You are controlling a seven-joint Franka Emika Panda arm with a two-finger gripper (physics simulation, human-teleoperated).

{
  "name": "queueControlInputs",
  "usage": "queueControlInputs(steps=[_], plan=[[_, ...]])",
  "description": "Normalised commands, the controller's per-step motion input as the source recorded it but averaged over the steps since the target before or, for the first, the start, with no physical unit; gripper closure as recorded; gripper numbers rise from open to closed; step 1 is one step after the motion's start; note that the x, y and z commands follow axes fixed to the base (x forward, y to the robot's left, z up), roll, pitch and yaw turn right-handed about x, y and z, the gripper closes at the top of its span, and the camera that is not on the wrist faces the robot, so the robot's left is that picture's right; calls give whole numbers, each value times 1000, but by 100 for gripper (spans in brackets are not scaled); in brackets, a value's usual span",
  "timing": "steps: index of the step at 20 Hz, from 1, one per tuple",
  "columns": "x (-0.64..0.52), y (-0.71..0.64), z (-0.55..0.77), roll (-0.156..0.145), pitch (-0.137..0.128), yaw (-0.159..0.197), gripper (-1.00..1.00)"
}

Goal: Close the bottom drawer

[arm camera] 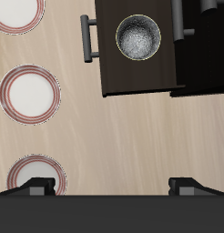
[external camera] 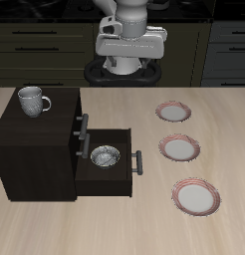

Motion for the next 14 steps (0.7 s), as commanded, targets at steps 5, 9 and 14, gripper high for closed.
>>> queueControlInputs(steps=[5,9,14], plan=[[139,266,-89,17,-9,-68,-100],[136,118,-55,-7,0,-69,-100],[168,160,-104,20,19,-92,-100]])
